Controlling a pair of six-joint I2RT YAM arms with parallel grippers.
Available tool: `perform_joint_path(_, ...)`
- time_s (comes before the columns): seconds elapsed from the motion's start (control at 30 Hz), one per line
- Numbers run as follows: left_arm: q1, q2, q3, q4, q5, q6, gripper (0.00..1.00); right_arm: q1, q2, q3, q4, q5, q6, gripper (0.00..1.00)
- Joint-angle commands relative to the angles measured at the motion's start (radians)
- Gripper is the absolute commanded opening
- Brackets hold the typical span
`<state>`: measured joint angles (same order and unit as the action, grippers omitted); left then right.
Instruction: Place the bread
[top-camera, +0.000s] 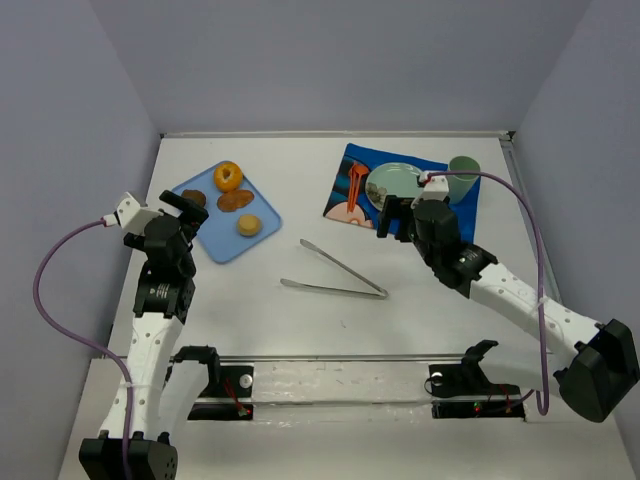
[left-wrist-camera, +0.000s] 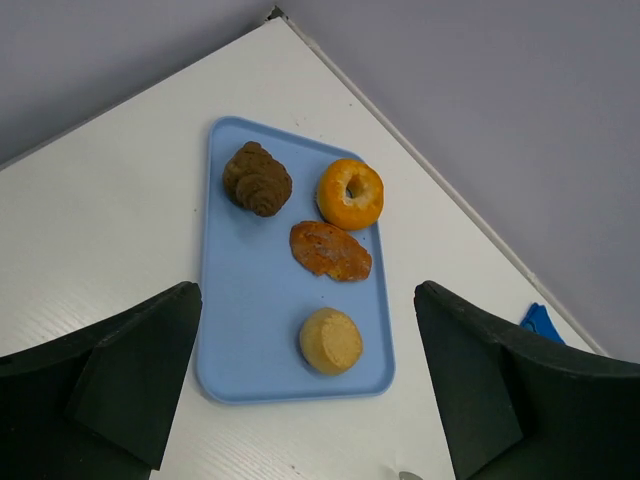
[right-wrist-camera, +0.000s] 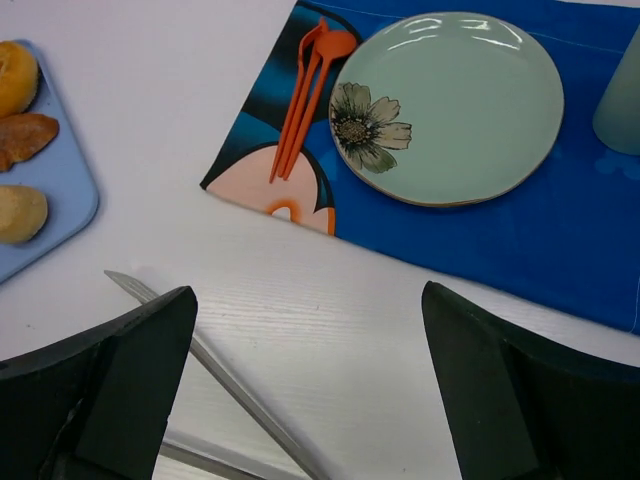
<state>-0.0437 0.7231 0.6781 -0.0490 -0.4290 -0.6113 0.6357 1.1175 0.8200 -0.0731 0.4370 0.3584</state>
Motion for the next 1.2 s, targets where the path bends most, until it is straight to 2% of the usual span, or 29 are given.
perform_joint_path(0.0,0.004,-0.002,0.003,0.043,0.001,-0.001,0.99,0.002,-0.004,0.047,0.062,-0.043,-0.051,1.00)
perform_joint_path(0.13,0.004,-0.002,0.005,0.041,0.013,0.002,0.99,0.002,0.005,0.060,0.007,-0.288,-0.195,1.00)
perform_joint_path(0.27,0.004,-0.004,0.001,0.041,0.016,0.004,0.99,0.002,0.047,0.094,-0.167,-0.660,-0.321,1.00)
perform_joint_path(0.37,0.004,-0.007,0.000,0.072,0.032,0.005,0.99,0.002,0.112,0.113,-0.289,-0.779,-0.421,1.00)
perform_joint_path(0.47,0.004,-0.005,0.000,0.074,0.041,0.008,0.99,0.013,0.160,0.120,-0.338,-0.782,-0.470,1.00)
perform_joint_path(0.57,0.004,-0.008,-0.002,0.074,0.039,0.013,0.99,0.054,0.221,0.137,-0.387,-0.871,-0.547,1.00)
perform_joint_path(0.63,0.004,-0.008,0.001,0.074,0.045,0.016,0.99,0.111,0.273,0.145,-0.407,-0.833,-0.564,1.00)
perform_joint_path(0.7,0.004,-0.014,0.000,0.074,0.050,0.018,0.99,0.136,0.333,0.162,-0.413,-0.732,-0.576,1.00)
perform_joint_path(0.83,0.004,-0.019,-0.003,0.075,0.052,0.019,0.99,0.136,0.436,0.214,-0.421,-0.652,-0.582,1.00)
perform_joint_path(0.93,0.004,-0.021,-0.005,0.075,0.049,0.021,0.99,0.145,0.504,0.246,-0.410,-0.534,-0.584,1.00)
perform_joint_path(1.17,0.004,-0.019,-0.006,0.075,0.039,0.021,0.99,0.145,0.620,0.298,-0.352,-0.531,-0.622,1.00)
